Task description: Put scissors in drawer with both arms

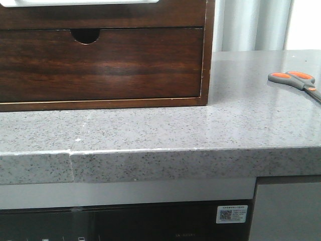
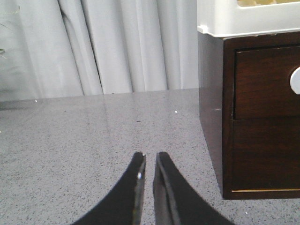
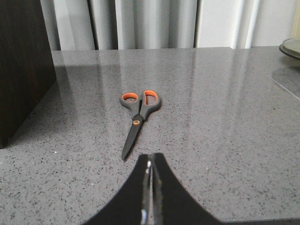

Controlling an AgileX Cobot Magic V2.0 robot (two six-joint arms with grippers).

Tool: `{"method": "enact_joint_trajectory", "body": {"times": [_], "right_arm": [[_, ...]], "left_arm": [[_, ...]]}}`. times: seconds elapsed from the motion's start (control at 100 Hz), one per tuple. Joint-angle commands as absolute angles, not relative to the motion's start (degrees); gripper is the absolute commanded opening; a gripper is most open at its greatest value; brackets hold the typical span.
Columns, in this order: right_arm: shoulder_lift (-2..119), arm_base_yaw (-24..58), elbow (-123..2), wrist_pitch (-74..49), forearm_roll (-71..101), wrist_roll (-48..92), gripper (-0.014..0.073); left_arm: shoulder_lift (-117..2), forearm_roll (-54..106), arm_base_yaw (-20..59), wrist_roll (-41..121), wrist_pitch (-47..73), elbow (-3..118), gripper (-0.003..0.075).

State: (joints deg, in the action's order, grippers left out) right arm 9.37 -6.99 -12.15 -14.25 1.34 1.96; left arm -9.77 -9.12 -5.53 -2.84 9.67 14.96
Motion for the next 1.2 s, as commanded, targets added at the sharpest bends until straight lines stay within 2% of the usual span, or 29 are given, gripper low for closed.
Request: {"method": "enact_joint_trajectory", "body": {"times": [0.0,0.14,0.21,0.28,0.33,0.38,0.43,0.57,0.81,0.9,1.19], "right_arm": [[13.2,-6.9,-16.7,-11.7,1.3,2.3,-0.0106],[14.2,-6.9,-16.9,-11.1,1.3,2.3,-0.0106],[14.2,-6.9,-16.9,-11.1,1.3,2.3,-0.0106],[14.2,-6.9,-16.9,-10.9,1.3,2.3,-0.0106],[14.2,-6.9,-16.9,-10.9,1.3,2.3,-0.0106],[14.2,-6.9,-16.9,-10.9,1.3,2.3,-0.0106],[14.2,-6.9,-16.8,-10.6,1.3,2.3,-0.0106],[14.2,-6.6,-16.8,-10.6,1.3,2.3,-0.0106],[14.2,-6.6,-16.8,-10.6,1.3,2.3,-0.0106],[14.2,-6.6,-16.8,-10.7,1.3,2.3,-0.0106],[14.2,-6.6,-16.8,-10.7,1.3,2.3,-0.0106]], "left_arm": [[-13.0,-8.6,-5.6,-3.3,2.9,17.4,0.0003],[-14.7,-8.5,-5.6,-3.3,1.0,17.4,0.0006],[-15.1,-8.5,-5.6,-3.3,0.0,17.4,0.0054],[-15.6,-8.6,-5.6,-3.3,-0.9,17.3,0.0168],[-16.3,-8.6,-5.6,-3.3,-1.1,17.3,0.0279],[-16.9,-8.6,-5.6,-3.3,-1.9,17.3,0.0356],[-17.7,-8.6,-5.6,-3.3,-3.4,17.3,0.0395],[-19.7,-13.9,-5.6,-2.8,-11.4,17.3,0.0388],[-28.0,-52.6,-4.7,-2.8,-31.2,17.8,0.0388],[-31.4,-53.8,-2.2,-2.8,-36.4,18.4,0.0376],[-41.5,-54.7,3.7,0.0,-36.9,21.7,0.0372]]}}
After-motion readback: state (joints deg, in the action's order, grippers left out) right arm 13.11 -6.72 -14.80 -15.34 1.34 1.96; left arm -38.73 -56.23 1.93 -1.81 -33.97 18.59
